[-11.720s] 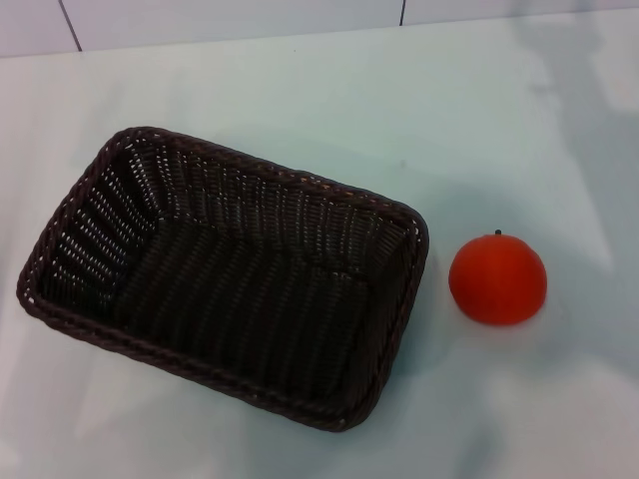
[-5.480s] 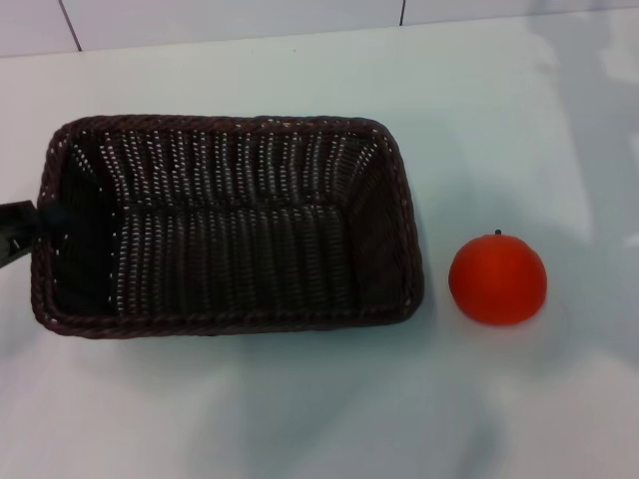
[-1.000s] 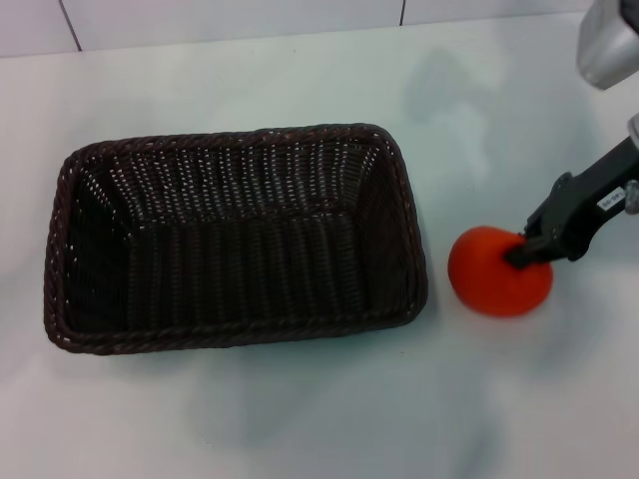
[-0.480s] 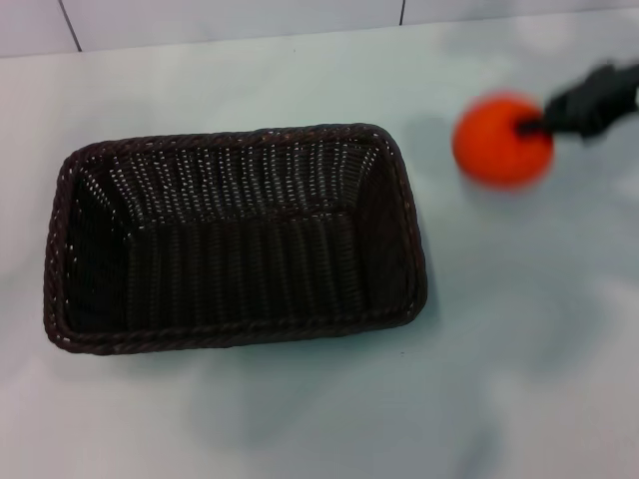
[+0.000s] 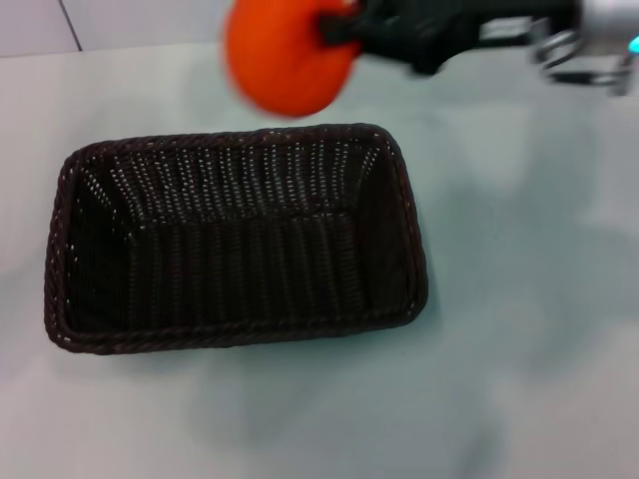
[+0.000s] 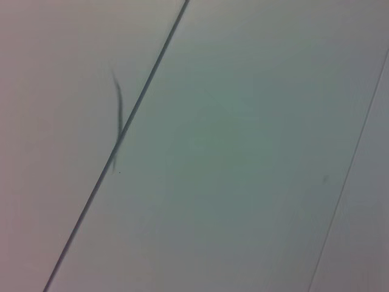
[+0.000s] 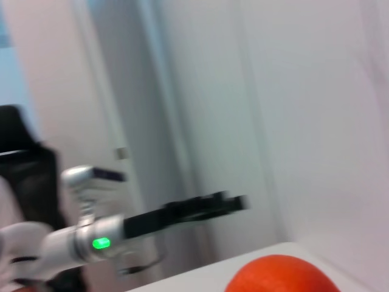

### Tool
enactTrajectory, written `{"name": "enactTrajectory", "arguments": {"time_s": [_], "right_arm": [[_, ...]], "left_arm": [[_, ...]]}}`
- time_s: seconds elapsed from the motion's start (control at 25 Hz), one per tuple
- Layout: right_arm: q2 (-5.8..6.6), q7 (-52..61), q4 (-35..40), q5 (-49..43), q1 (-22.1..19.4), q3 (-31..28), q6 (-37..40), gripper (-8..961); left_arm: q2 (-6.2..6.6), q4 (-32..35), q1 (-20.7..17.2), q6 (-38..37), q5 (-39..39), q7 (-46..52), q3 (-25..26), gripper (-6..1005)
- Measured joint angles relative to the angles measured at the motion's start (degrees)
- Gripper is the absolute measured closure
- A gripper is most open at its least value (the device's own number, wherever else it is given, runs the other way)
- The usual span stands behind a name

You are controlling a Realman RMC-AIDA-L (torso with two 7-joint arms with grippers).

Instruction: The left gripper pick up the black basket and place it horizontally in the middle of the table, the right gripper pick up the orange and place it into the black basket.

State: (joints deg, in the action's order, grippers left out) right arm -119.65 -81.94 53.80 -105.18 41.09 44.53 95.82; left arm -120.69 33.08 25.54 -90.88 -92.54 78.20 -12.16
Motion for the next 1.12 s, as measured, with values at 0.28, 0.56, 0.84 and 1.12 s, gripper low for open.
{"name": "enactTrajectory", "arguments": {"time_s": [0.28, 0.56, 0.84, 1.12], "right_arm": [[0.1, -1.1, -8.0, 3.7, 3.0, 9.9, -3.8, 797], [0.14, -4.8, -8.4, 8.0, 0.6, 8.6, -3.8, 631], [0.01, -27.0, -16.8, 28.6, -7.2, 0.8, -7.2, 234], [0.11, -49.6, -34.5, 51.7, -11.3, -10.5, -12.0, 217]], "left_arm": [[-0.17, 0.0, -0.1, -0.1, 0.0, 0.1, 0.1, 112], [-0.28, 0.0, -0.3, -0.1, 0.0, 0.1, 0.2, 111], [-0.77, -0.6, -0.9, -0.2, 2.4, -1.3, 0.8, 111], [-2.93, -5.2, -3.4, -1.2, 13.9, -13.0, 0.9, 111]]}}
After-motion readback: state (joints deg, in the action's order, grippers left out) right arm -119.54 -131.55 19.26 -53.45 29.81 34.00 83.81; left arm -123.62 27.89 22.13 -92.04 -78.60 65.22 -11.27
